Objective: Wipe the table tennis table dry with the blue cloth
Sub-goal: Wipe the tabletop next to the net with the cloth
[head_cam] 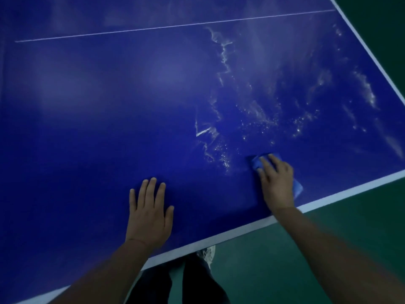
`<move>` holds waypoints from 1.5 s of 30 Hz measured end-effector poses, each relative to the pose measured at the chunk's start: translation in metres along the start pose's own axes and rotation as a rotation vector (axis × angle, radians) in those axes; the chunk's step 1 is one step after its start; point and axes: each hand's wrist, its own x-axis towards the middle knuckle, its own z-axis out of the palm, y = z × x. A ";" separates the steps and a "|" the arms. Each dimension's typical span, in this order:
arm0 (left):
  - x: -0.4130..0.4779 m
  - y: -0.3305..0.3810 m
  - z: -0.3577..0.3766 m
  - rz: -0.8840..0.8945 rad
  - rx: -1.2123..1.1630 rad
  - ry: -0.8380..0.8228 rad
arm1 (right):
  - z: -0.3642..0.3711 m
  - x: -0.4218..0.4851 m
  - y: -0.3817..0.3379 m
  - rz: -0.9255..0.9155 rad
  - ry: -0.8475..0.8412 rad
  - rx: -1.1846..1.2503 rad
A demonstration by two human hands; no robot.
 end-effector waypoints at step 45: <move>0.195 -0.121 -0.038 -0.022 -0.013 0.045 | 0.111 0.169 -0.168 0.022 0.015 -0.054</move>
